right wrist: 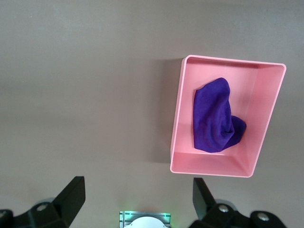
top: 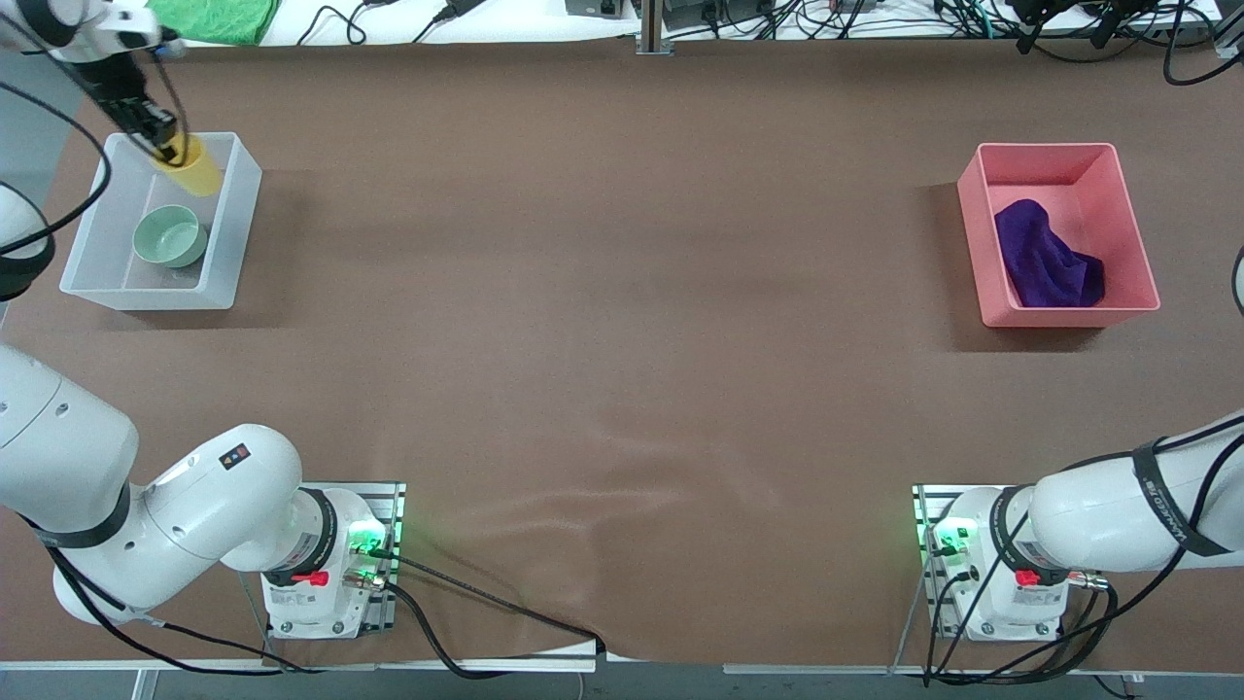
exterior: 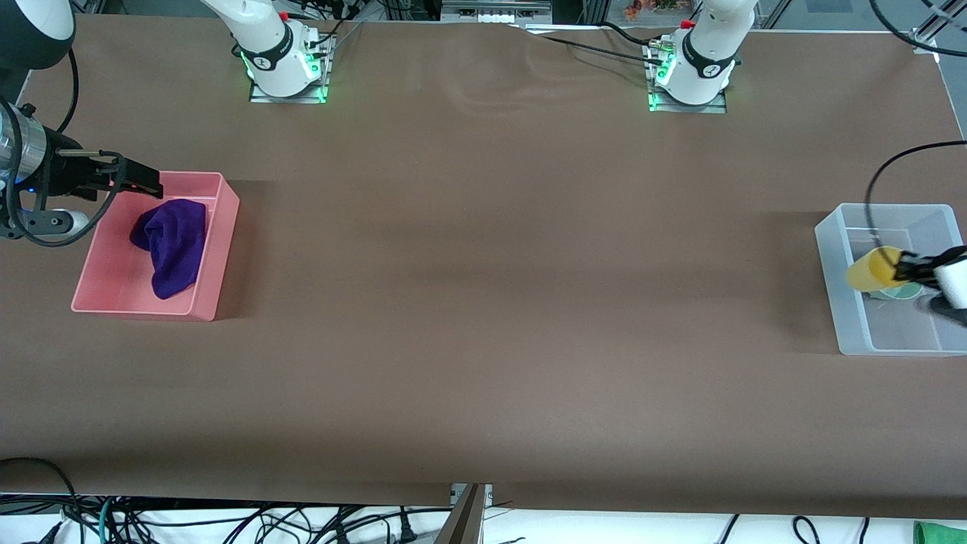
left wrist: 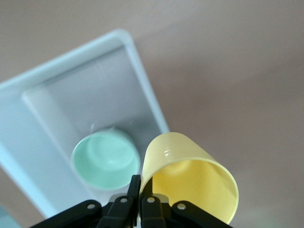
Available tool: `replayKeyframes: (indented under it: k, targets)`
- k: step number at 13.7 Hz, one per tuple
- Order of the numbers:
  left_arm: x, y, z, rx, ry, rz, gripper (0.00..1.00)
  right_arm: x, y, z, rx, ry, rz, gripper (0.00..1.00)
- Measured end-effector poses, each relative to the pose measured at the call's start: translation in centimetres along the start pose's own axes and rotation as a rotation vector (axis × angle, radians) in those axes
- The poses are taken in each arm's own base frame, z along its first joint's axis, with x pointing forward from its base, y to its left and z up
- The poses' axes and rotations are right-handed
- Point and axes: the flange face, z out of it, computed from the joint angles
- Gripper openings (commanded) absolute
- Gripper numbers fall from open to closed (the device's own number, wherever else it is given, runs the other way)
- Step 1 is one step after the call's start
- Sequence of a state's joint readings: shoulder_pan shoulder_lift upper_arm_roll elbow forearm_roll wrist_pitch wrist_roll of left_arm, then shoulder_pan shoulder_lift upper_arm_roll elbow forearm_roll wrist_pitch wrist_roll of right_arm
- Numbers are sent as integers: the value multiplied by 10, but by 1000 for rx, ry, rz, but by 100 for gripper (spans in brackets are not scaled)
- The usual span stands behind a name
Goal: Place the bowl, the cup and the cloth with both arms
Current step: 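Lift the yellow cup and lower it into the green bowl with the left gripper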
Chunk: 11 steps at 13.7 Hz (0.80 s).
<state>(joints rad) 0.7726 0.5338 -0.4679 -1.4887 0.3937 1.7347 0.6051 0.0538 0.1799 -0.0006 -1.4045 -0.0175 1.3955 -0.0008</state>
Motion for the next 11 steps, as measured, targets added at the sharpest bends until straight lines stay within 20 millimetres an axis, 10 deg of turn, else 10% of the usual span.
replayKeyframes:
  k: [4,8,9,10,11]
  targets:
    - [-65,-69,44,-27,-2,-3,0,0,-2,0,0,1,-4,100]
    - [-63,-96,105,-43,71,13,8,0,-7,0,-1,2,-12,100]
    - [-58,-96,110,-45,79,18,71,0,-9,0,-2,2,-15,100]
    - [-55,-94,109,-44,84,24,100,0,-9,0,-2,2,-17,100]
    - [-52,-92,105,-39,89,29,100,0,-10,0,-2,2,-17,100]
